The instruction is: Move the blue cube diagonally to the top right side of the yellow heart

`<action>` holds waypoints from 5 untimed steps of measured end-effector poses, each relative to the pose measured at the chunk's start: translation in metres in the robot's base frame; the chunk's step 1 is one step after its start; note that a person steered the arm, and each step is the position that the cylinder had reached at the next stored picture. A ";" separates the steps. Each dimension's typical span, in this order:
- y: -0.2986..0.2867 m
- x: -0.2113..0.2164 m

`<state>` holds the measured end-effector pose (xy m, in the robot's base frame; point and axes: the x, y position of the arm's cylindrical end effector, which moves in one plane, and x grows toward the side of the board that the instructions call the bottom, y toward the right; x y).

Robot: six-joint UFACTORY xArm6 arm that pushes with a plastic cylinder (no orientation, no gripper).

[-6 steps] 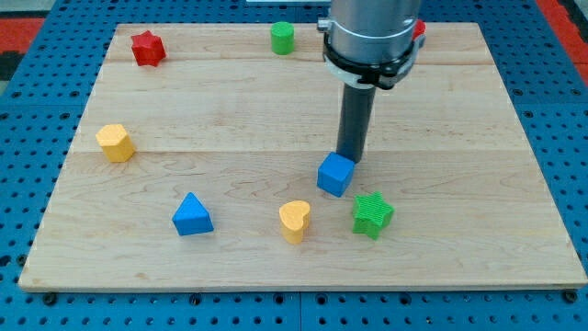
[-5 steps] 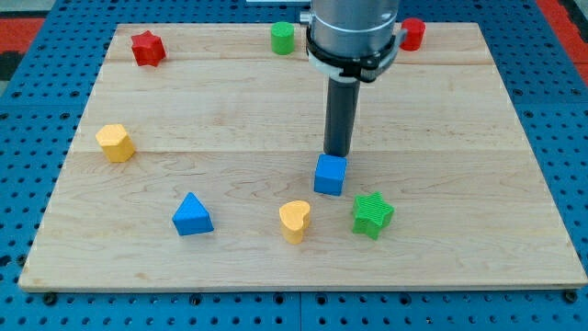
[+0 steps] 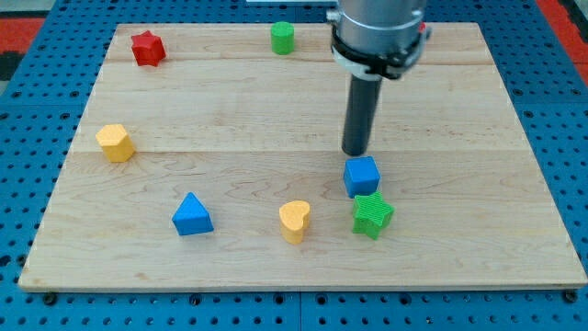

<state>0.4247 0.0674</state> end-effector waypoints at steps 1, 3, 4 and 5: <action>0.070 -0.019; 0.090 0.107; 0.041 0.102; 0.014 0.070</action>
